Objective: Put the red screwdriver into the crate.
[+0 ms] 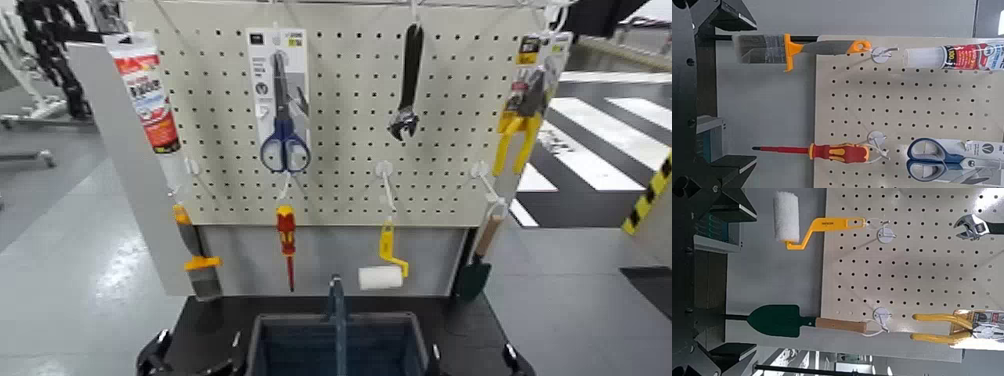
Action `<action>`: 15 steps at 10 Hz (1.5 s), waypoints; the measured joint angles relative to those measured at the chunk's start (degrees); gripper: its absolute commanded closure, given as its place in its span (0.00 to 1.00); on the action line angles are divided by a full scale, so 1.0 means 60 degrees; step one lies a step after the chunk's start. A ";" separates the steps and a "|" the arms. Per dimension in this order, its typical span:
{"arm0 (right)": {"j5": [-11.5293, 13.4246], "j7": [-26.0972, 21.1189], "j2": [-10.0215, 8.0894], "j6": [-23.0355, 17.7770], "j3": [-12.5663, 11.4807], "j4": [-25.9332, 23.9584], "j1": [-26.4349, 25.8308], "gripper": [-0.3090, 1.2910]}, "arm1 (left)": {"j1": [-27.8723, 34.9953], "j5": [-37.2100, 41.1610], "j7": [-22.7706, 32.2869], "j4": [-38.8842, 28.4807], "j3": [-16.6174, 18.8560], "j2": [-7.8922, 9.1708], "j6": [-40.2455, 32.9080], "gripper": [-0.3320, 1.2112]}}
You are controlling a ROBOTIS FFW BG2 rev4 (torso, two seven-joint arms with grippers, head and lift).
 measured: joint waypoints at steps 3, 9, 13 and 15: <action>-0.0004 0.0000 0.0000 0.0000 0.0010 -0.0001 -0.0003 0.28 | 0.0000 0.0000 0.0000 0.0000 -0.0009 0.0000 0.0000 0.29; -0.0019 0.0000 0.0000 0.0012 0.0038 0.0024 -0.0016 0.28 | -0.0045 0.0103 -0.0146 0.0000 0.0010 0.0027 0.0087 0.29; -0.0055 0.0000 -0.0021 0.0000 0.0063 0.0061 -0.0040 0.28 | -0.0680 0.0293 -0.1907 0.0000 0.0853 -0.0182 0.0961 0.29; -0.0073 0.0000 -0.0030 -0.0006 0.0081 0.0083 -0.0058 0.28 | -0.1127 0.0409 -0.2626 0.0054 0.1027 -0.0185 0.1541 0.29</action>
